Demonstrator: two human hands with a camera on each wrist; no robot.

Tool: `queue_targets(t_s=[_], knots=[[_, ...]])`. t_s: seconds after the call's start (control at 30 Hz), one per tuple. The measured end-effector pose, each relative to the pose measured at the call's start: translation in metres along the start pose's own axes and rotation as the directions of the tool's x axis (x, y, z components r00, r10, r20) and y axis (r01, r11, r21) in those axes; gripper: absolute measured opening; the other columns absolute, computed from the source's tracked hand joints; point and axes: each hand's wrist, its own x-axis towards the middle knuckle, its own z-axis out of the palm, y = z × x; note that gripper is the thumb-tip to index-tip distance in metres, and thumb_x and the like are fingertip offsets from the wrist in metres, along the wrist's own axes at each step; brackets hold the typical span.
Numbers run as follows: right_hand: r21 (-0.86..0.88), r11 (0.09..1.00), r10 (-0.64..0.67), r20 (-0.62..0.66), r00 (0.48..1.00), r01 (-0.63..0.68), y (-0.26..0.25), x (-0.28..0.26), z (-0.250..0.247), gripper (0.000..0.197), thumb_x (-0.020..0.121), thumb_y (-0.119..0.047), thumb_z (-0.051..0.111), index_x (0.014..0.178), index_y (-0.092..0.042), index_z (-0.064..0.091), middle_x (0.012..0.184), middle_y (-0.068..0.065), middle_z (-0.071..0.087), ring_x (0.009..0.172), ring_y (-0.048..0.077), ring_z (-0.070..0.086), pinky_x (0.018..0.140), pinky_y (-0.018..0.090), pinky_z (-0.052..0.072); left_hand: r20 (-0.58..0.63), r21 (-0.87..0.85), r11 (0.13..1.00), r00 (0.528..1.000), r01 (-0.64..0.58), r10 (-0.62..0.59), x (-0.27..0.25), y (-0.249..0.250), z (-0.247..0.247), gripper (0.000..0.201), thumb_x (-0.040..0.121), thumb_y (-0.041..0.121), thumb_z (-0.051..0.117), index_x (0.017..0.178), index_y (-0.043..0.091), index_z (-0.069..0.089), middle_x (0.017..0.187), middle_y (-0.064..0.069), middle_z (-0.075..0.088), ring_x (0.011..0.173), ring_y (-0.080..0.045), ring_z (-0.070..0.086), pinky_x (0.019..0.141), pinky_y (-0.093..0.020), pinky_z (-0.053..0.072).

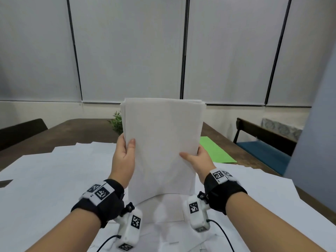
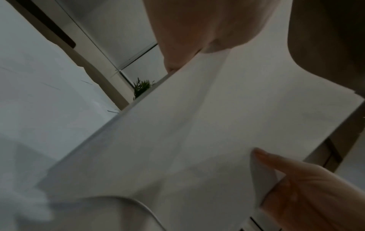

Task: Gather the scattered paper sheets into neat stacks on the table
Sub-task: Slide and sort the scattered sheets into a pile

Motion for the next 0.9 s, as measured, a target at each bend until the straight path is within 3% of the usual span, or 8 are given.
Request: queue_targets(t_s=[0.07,0.17,0.33,0.4,0.5,0.6,0.73,0.9], knots=[[-0.013,1.0,-0.028,0.009,1.0,0.028,-0.003,-0.001,0.003,0.027,0.085,0.006,0.063,0.097,-0.018,0.058,0.103,0.01,0.068,0.096,0.028,0.065,0.09,0.04,0.053,-0.013,0.019,0.999,1.0,-0.027,0.027,0.001,0.002,0.003,0.023,0.103,0.02,0.037,0.118,0.034,0.048,0.111,0.014,0.063,0.105,-0.007,0.06,0.097,-0.035,0.048],[0.006,0.997,-0.071,-0.021,0.997,0.071,-0.011,0.004,0.01,0.03,0.086,0.009,0.058,0.104,-0.014,0.056,0.105,0.011,0.067,0.097,0.028,0.065,0.094,0.042,0.051,-0.034,0.059,0.996,0.997,-0.07,0.072,0.005,0.008,0.008,0.023,0.103,0.019,0.035,0.119,0.029,0.047,0.109,0.013,0.062,0.105,-0.011,0.06,0.098,-0.041,0.048],[-0.024,0.992,-0.126,-0.014,0.992,0.126,-0.014,0.012,0.015,0.044,0.077,0.005,0.064,0.106,-0.026,0.05,0.109,0.006,0.066,0.101,0.025,0.064,0.093,0.04,0.051,0.041,0.078,0.987,0.99,-0.139,0.136,0.016,0.007,0.006,0.031,0.102,0.023,0.037,0.125,0.043,0.045,0.124,0.008,0.057,0.118,-0.012,0.055,0.1,-0.034,0.045],[-0.041,0.997,-0.07,0.018,0.997,0.07,-0.005,0.008,0.016,0.046,0.08,0.004,0.066,0.114,-0.019,0.047,0.112,0.009,0.064,0.103,0.025,0.064,0.094,0.041,0.051,0.055,0.06,0.996,0.997,-0.064,0.061,0.011,-0.002,0.003,0.029,0.102,0.027,0.039,0.123,0.047,0.039,0.128,0.011,0.054,0.119,-0.008,0.053,0.1,-0.03,0.043],[-0.102,0.994,0.037,0.065,0.997,-0.03,0.018,0.0,0.014,0.054,0.084,0.001,0.066,0.13,-0.009,0.039,0.119,0.011,0.061,0.107,0.025,0.062,0.098,0.041,0.049,0.03,0.059,0.988,0.989,0.142,-0.144,-0.002,-0.026,-0.006,0.026,0.101,0.037,0.038,0.125,0.034,0.029,0.12,0.012,0.051,0.118,-0.011,0.052,0.097,-0.031,0.042],[-0.165,0.981,0.119,0.099,0.988,-0.102,0.043,-0.001,0.014,0.059,0.086,-0.009,0.068,0.133,-0.014,0.033,0.116,0.002,0.06,0.108,0.02,0.06,0.103,0.041,0.045,0.009,0.072,0.95,0.952,0.305,-0.306,-0.009,-0.044,-0.012,0.031,0.101,0.041,0.034,0.125,0.022,0.03,0.117,0.005,0.053,0.11,-0.015,0.053,0.096,-0.036,0.043],[-0.15,0.98,0.142,0.064,0.988,-0.131,0.06,0.003,0.019,0.059,0.087,-0.013,0.068,0.133,-0.022,0.031,0.118,0.0,0.059,0.112,0.02,0.059,0.105,0.04,0.043,-0.041,0.068,0.953,0.955,0.297,-0.294,-0.007,-0.054,-0.011,0.025,0.103,0.034,0.034,0.122,0.018,0.039,0.11,0.004,0.057,0.1,-0.013,0.056,0.086,-0.034,0.043],[-0.195,0.961,0.208,0.042,0.977,-0.196,0.072,0.004,0.019,0.049,0.088,-0.015,0.065,0.126,-0.017,0.035,0.119,0.002,0.059,0.112,0.021,0.058,0.105,0.041,0.043,-0.078,0.103,0.944,0.948,0.315,-0.308,-0.003,-0.069,-0.014,0.018,0.1,0.029,0.044,0.111,0.015,0.045,0.104,0.004,0.059,0.1,-0.02,0.058,0.085,-0.036,0.046]])
